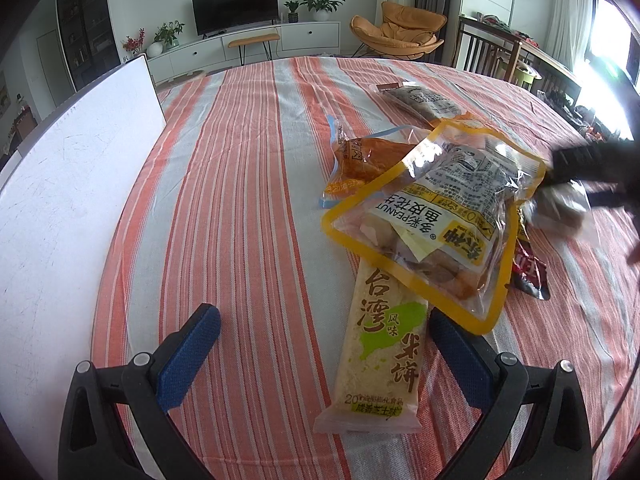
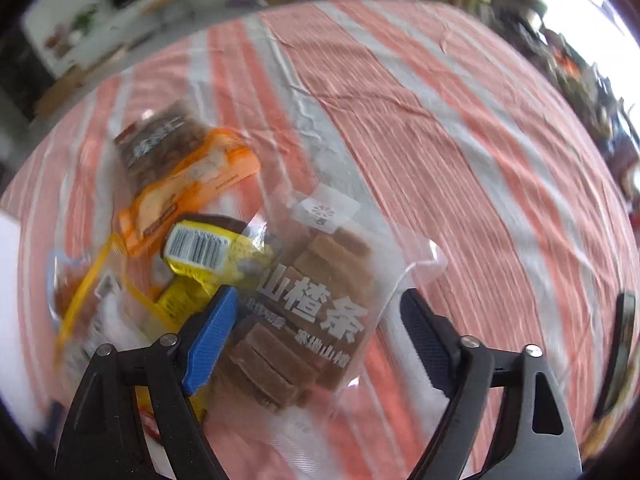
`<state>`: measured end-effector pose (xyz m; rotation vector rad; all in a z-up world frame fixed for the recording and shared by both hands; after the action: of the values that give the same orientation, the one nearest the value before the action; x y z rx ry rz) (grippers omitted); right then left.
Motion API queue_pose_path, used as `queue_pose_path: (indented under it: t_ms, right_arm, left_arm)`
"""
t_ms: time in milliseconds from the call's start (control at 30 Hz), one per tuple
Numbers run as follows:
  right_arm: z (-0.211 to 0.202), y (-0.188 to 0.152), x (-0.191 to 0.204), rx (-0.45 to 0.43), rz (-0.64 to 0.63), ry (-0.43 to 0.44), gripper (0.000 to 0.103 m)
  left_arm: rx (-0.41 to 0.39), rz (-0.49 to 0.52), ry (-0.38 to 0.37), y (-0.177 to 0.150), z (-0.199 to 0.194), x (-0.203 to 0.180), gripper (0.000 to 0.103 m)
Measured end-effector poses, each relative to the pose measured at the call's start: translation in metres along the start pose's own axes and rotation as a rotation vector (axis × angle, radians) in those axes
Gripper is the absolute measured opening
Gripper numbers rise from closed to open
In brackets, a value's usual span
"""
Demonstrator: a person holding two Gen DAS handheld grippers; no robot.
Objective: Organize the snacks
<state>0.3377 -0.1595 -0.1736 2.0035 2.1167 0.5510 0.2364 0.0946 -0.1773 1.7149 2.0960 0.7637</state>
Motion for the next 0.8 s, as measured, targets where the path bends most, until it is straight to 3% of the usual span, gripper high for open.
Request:
queue_pose_path:
  t_ms: [133, 200, 400, 533, 667, 800]
  right_arm:
    - [-0.017, -0.037, -0.02, -0.03, -0.113, 0.079, 0.063]
    - [-0.028, -0.06, -0.028, -0.043, -0.193, 0.108, 0.063]
    - [-0.054, -0.126, -0.03, -0.078, -0.322, 0.304, 0.066]
    - [-0.056, -0.139, -0.018, -0.122, -0.333, 0.285, 0.08]
    - [-0.047, -0.127, -0.006, -0.141, -0.347, 0.171, 0.09]
    - [-0.043, -0.119, -0.004, -0.223, -0.319, 0.158, 0.093]
  left_arm:
    - [0.0, 0.0, 0.0, 0.0, 0.0, 0.0, 0.103]
    - [0.0, 0.0, 0.0, 0.0, 0.0, 0.0, 0.103]
    - [0.0, 0.0, 0.0, 0.0, 0.0, 0.0, 0.103]
    - [0.0, 0.0, 0.0, 0.0, 0.0, 0.0, 0.103]
    - [0.0, 0.0, 0.0, 0.0, 0.0, 0.0, 0.103]
    - [0.0, 0.0, 0.0, 0.0, 0.0, 0.0, 0.103]
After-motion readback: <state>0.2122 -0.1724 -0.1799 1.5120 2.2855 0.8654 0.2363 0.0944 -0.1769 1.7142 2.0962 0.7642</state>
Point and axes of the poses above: each gripper's, at about its wrist camera, not at the fingertips, and z roughly the way its jaws point, x to its left, y to its top, the point moved 9 cm from there along z, roughly the way its jaws point, and after that the axes turned 6 degrees about y, right-handed, at the moved point
